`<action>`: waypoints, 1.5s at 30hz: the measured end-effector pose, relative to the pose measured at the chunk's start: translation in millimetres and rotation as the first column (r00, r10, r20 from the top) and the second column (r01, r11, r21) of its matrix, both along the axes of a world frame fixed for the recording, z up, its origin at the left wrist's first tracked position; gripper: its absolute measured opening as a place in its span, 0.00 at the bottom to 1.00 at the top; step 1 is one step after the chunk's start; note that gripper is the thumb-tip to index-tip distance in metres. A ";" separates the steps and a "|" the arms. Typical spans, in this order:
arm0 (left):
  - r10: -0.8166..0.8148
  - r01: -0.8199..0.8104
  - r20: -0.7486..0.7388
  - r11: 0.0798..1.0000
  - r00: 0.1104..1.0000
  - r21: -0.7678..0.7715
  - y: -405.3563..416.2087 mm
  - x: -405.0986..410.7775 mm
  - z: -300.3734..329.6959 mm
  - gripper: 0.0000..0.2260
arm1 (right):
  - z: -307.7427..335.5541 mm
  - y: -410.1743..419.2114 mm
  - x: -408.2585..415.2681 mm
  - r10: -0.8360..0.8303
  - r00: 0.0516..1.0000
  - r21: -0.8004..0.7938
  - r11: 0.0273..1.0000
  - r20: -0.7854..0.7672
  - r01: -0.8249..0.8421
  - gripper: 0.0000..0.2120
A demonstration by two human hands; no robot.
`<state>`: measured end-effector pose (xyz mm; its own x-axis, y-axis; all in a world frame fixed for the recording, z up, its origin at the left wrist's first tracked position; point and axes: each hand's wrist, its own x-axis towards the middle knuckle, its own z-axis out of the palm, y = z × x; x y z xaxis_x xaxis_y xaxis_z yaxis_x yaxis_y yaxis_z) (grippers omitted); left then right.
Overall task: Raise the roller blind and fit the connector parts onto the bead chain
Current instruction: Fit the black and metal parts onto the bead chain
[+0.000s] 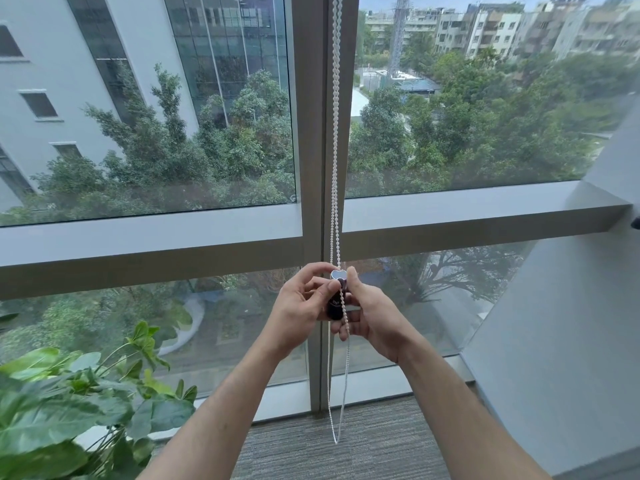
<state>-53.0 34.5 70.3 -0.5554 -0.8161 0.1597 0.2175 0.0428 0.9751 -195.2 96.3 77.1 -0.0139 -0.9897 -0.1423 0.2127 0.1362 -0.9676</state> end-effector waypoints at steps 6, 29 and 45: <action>0.038 -0.038 0.018 0.999 0.999 -0.011 -0.9 0.6 1.6 0.07 | -14.2 5.1 -0.9 -0.005 1.000 -0.108 0.994 0.021 0.007 0.15; 0.065 -0.065 -0.019 0.997 0.998 0.029 1.4 3.6 8.1 0.08 | -20.7 6.1 -0.1 -0.131 0.991 -0.221 0.968 -0.029 0.121 0.12; 0.094 -0.091 0.062 0.995 0.994 -0.043 -10.7 8.7 8.4 0.07 | -18.2 0.0 -1.7 -0.249 0.954 -0.285 0.938 -0.165 0.195 0.09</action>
